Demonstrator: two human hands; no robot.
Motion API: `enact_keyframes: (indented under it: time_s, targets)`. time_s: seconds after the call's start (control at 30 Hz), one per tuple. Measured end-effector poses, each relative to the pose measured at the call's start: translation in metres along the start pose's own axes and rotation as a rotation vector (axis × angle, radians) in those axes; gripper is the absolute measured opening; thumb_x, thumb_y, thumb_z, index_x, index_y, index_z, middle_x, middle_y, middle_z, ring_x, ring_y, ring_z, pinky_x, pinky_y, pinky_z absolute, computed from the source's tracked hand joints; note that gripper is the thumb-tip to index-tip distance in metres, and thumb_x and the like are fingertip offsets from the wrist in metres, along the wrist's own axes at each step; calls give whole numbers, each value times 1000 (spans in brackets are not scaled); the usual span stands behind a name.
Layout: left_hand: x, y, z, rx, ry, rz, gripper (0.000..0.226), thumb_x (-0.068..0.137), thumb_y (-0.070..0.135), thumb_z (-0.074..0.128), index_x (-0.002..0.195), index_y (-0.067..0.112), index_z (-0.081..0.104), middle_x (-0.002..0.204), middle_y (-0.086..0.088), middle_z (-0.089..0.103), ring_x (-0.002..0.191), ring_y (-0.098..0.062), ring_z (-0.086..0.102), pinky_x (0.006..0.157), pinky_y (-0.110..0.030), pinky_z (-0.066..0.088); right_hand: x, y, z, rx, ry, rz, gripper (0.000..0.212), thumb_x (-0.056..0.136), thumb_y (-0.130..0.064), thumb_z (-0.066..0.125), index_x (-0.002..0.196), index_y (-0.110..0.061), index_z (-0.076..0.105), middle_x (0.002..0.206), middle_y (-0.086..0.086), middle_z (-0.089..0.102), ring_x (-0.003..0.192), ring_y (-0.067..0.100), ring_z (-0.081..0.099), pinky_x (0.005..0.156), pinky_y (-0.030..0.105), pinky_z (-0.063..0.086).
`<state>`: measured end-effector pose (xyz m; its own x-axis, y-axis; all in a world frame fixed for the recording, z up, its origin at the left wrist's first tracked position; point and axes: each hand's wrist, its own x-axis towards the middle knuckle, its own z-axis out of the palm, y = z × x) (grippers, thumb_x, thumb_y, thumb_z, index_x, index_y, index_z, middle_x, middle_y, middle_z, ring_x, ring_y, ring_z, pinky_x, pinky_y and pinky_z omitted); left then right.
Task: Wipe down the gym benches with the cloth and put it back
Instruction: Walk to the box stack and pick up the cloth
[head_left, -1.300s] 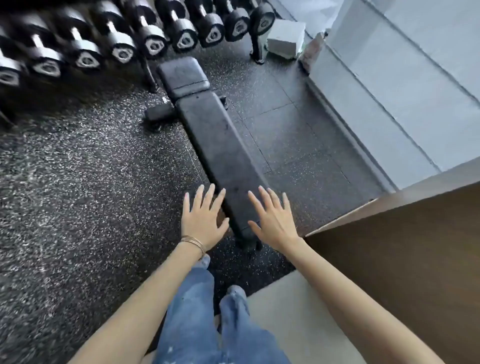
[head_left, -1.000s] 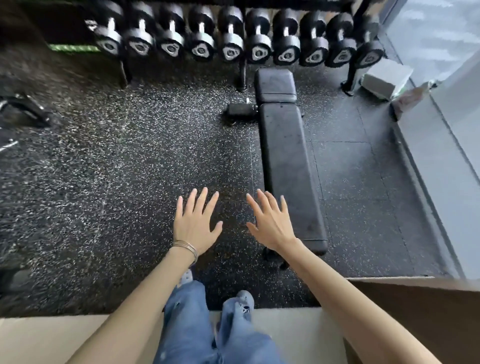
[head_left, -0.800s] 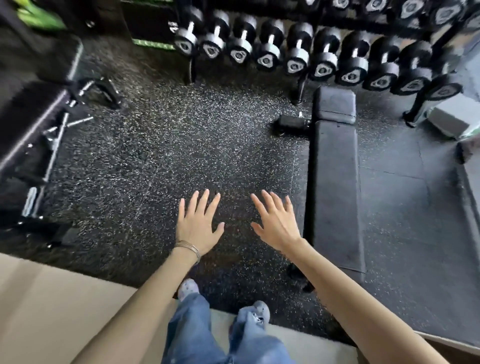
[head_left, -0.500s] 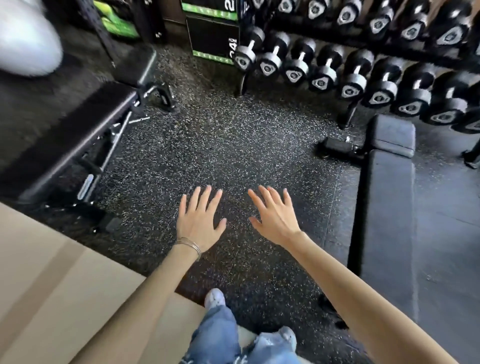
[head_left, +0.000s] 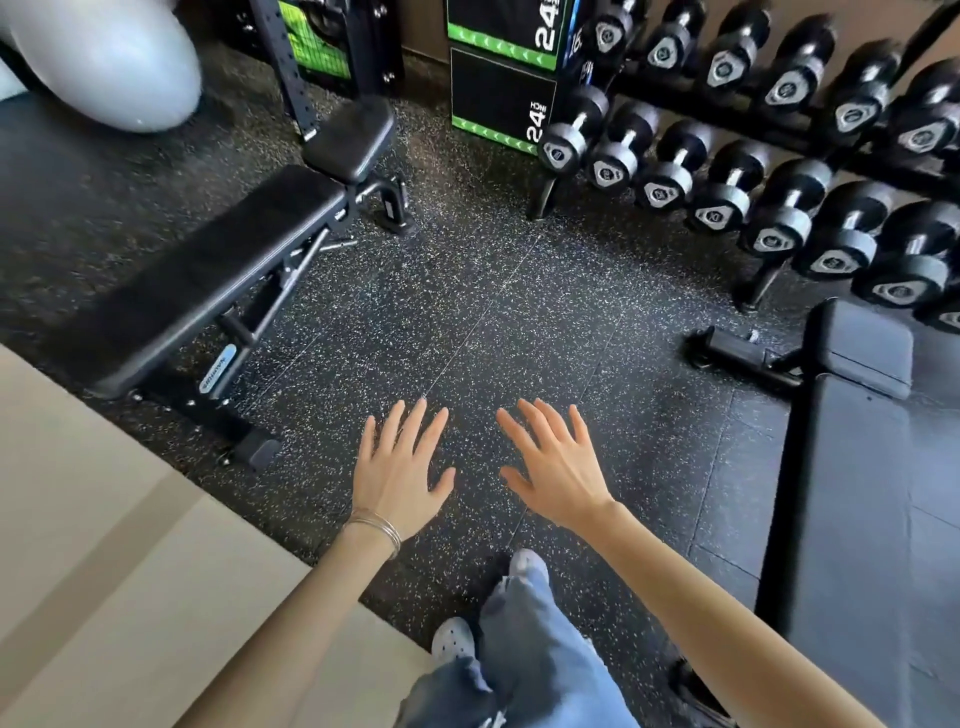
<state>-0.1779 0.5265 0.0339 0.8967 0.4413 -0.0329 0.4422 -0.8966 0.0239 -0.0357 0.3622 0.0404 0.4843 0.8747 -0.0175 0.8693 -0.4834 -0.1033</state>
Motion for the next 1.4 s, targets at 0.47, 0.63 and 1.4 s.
enact_keyframes:
  time_s: [0.47,0.63,1.4]
  targets:
    - [204,-10,-16,-16,0,5,70,87,56,39,148,28,22,154,-4,28,143,-27,23,115,-51,17,180,100,-22,5,-1,-37,69,88,-49,54,146,-23,26,149,9,34,139,27,28,113,57,18]
    - [290,-9,-33,-8,2,-26,70,89,58,31,150,30,11,158,-2,18,146,-25,14,117,-49,10,256,154,-47,-18,-6,-71,67,90,-49,50,146,-23,25,150,9,32,140,27,25,113,56,14]
    - [675,-167,-70,18,-20,97,70,90,58,31,150,29,10,159,-1,12,147,-24,6,118,-50,8,639,232,-69,-52,52,53,65,89,-51,49,144,-23,29,149,9,32,139,26,26,112,57,15]
